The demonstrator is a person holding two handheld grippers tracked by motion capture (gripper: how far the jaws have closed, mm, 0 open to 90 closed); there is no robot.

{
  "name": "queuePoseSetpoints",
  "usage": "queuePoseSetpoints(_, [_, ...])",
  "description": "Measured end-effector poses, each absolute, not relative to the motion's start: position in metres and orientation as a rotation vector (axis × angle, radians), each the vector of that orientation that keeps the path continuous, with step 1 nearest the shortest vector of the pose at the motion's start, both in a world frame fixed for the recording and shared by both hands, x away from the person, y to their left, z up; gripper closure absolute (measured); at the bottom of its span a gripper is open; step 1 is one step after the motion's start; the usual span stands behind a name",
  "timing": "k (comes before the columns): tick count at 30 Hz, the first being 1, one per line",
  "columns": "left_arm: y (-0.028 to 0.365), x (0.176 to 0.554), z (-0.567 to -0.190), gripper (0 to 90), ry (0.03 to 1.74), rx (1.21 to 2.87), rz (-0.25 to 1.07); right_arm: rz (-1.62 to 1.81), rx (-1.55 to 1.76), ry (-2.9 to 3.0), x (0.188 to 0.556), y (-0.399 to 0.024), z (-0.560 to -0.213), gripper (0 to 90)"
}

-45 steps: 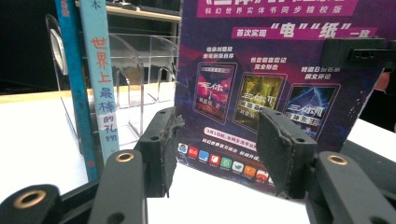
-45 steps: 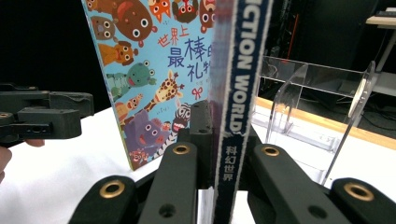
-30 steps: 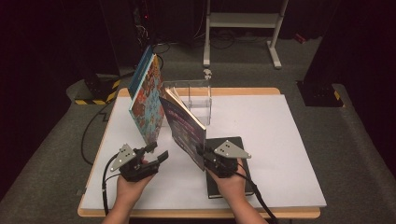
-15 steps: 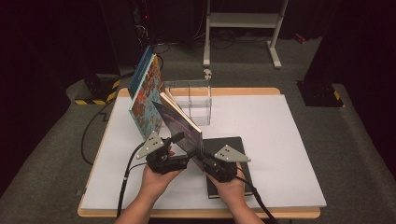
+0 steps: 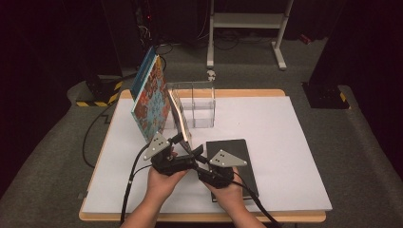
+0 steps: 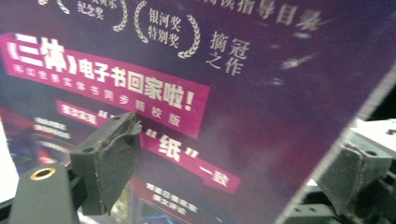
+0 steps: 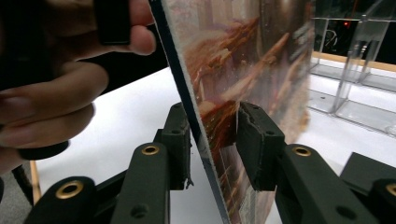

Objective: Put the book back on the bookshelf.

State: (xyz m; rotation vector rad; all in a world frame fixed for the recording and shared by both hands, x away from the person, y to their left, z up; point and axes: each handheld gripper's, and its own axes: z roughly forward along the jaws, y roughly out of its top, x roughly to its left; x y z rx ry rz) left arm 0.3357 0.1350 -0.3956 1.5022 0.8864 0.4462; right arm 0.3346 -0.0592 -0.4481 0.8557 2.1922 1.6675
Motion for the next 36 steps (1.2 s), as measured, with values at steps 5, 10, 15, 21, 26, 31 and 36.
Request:
queuePoseSetpoints(5, [0.131, 0.336, -0.397, 24.4, 0.896, 1.546, 0.501, 1.645, 0.806, 2.238, 0.329, -0.065, -0.446, 56.4])
queuePoseSetpoints(10, [0.130, 0.332, -0.395, 28.6, 0.879, 1.559, 0.556, 1.585, 0.766, 2.250, 0.314, -0.092, -0.442, 50.9])
queuePoseSetpoints(15, [0.133, 0.328, -0.392, 37.2, 0.869, 1.582, 0.590, 1.498, 0.832, 2.163, 0.314, -0.147, -0.445, 49.1])
queuePoseSetpoints(21, [0.139, 0.318, -0.387, 54.6, 0.893, 1.616, 0.667, 1.492, 0.968, 2.030, 0.318, -0.198, -0.459, 50.1])
queuePoseSetpoints(26, [0.148, 0.311, -0.382, 77.1, 0.927, 1.645, 0.777, 1.552, 1.057, 1.980, 0.322, -0.218, -0.462, 50.4])
queuePoseSetpoints(31, [0.158, 0.309, -0.382, 83.5, 0.926, 1.654, 0.818, 1.558, 1.050, 1.993, 0.322, -0.216, -0.463, 50.5])
queuePoseSetpoints(36, [0.165, 0.309, -0.384, 83.4, 0.904, 1.645, 0.787, 1.557, 1.057, 1.993, 0.323, -0.216, -0.464, 50.5])
